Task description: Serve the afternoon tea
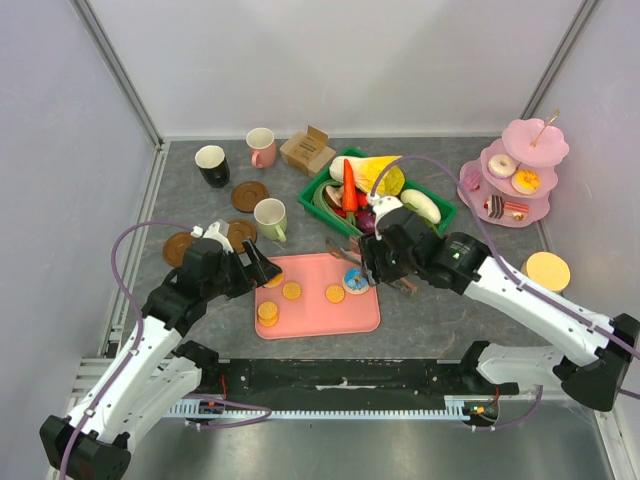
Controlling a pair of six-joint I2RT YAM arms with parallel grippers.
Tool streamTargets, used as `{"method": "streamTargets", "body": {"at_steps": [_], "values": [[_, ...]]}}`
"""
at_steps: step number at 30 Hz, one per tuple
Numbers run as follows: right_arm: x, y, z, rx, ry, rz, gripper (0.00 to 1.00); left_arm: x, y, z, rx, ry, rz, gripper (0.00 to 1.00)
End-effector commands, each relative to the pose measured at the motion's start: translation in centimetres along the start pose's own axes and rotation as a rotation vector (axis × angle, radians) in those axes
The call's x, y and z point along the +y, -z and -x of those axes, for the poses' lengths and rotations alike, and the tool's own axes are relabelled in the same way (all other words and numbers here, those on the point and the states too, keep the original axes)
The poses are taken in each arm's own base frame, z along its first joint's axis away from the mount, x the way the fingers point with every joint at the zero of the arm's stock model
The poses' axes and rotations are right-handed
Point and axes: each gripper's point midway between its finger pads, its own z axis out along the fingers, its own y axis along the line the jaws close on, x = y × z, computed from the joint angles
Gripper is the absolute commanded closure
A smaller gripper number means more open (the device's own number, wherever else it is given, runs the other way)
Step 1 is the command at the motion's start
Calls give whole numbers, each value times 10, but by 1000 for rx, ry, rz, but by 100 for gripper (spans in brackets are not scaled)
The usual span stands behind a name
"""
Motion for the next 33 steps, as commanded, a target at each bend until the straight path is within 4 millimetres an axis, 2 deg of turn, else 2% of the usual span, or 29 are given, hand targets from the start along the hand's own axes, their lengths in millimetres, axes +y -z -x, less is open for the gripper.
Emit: {"method": "streamTargets", "body": {"at_steps": [1,13,33], "values": [[-9,3,-10,34,39,-137,37,-8,5,6,-22,6,-25,4],[-9,-8,-42,148,164,-226,34,-6,5,2,-11,2,-22,4],[-4,-26,-60,226,271,-253,33,-1,2,-2,3,4,-12,4]]}}
